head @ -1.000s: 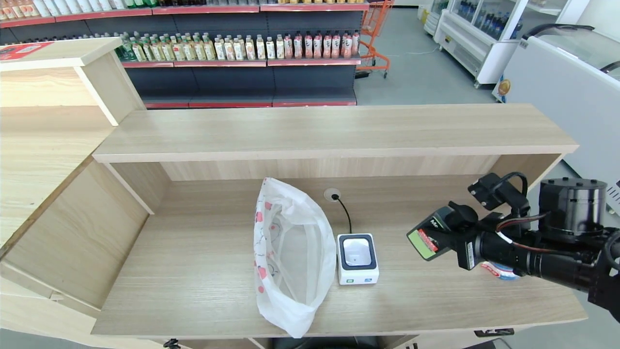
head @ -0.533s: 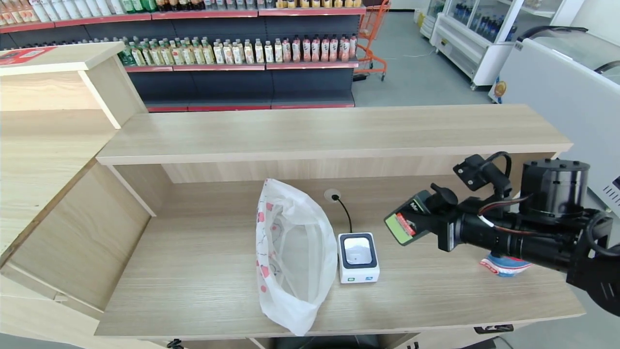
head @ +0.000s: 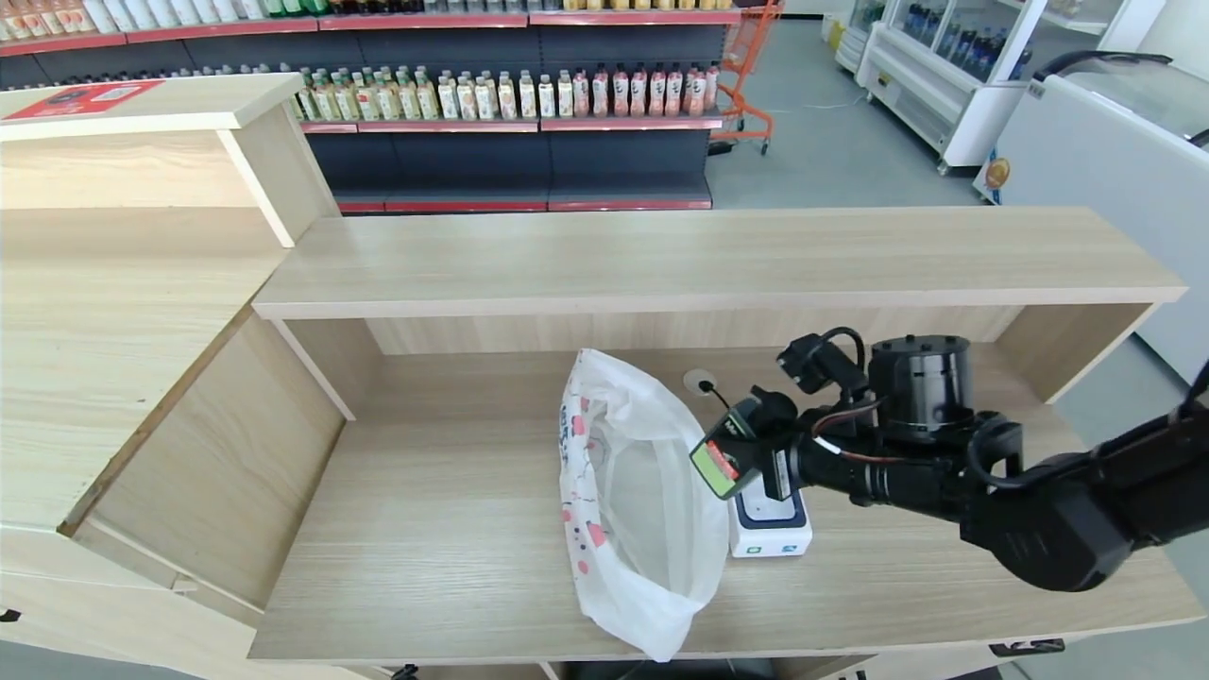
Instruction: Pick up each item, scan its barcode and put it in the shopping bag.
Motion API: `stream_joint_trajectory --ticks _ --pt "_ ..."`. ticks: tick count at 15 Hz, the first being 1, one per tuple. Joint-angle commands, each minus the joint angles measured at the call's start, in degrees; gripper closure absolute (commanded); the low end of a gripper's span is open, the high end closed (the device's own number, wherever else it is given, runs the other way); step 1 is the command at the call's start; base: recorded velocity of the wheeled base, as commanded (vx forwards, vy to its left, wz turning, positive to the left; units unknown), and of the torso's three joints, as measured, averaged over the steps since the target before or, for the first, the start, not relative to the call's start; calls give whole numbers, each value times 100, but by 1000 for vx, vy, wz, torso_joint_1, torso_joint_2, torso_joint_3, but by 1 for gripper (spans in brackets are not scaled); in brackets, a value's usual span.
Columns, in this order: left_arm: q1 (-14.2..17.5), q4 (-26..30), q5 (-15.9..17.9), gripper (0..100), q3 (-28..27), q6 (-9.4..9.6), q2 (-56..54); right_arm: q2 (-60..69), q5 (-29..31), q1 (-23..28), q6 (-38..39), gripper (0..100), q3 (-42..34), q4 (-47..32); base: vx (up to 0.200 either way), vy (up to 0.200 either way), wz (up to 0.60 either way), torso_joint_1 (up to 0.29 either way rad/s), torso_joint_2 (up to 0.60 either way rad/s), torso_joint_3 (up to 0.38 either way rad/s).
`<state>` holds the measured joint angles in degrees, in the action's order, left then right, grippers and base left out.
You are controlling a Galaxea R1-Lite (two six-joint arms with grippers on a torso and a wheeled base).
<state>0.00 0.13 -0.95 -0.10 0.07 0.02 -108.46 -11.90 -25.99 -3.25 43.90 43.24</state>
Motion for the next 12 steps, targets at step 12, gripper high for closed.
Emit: stream_joint_trajectory --ticks 12 --pt "0 4 -2 0 1 1 -2 -2513 399 -811 -536 100 1156 1108 0 0 0 0 0 0"
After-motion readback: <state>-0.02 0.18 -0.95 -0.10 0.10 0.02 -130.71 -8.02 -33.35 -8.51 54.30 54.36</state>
